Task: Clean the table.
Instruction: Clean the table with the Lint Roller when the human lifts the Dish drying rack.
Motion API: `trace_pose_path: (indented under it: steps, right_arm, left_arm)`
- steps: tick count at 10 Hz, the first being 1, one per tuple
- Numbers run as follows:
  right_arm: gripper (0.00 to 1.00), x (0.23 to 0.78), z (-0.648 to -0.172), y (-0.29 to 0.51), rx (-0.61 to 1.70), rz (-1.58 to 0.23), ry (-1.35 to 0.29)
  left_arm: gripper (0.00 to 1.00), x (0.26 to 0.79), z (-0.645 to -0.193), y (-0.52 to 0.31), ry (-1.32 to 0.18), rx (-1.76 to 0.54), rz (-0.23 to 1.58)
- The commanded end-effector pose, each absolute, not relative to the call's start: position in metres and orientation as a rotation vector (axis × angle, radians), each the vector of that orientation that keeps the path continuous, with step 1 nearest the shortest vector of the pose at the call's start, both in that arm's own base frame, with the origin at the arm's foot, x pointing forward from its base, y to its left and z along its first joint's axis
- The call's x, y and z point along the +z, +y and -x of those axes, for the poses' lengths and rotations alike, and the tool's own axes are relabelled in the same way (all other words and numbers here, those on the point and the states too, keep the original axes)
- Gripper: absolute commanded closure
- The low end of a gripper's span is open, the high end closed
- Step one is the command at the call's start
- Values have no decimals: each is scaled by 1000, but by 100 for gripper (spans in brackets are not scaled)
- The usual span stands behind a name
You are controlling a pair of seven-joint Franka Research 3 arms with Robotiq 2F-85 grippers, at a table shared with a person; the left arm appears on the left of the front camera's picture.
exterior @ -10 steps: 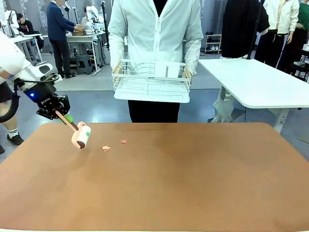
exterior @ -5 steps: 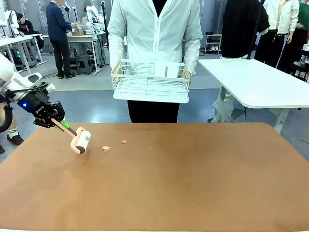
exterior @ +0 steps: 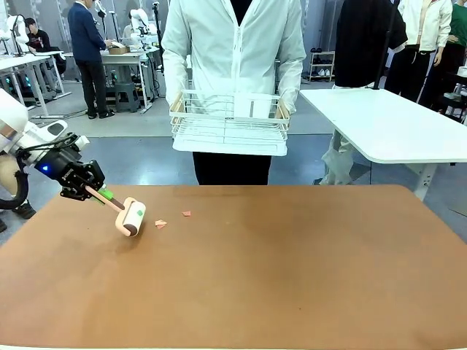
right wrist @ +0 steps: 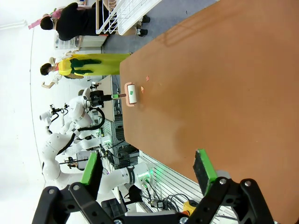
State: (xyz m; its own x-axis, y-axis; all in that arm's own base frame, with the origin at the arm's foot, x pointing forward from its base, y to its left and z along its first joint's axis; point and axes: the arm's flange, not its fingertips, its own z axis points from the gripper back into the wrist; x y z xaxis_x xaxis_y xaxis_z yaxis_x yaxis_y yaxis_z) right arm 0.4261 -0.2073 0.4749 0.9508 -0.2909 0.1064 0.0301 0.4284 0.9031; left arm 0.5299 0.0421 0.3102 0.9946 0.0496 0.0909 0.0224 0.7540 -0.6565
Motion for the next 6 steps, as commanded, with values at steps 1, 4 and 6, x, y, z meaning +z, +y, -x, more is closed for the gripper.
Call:
trace_pose_path:
  steps: [1, 4, 6]
  right_arm:
    - [0, 478, -425, -207, -198, -1117, -267]
    - [0, 478, -425, -207, -198, -1117, -267]
    - [0, 478, -425, -207, -198, -1117, -267]
  left_arm:
    - [81, 308, -535, 42, -83, -40, 754]
    - [81, 310, -530, 42, -105, 15, 717]
    - [81, 310, -530, 42, -105, 15, 717]
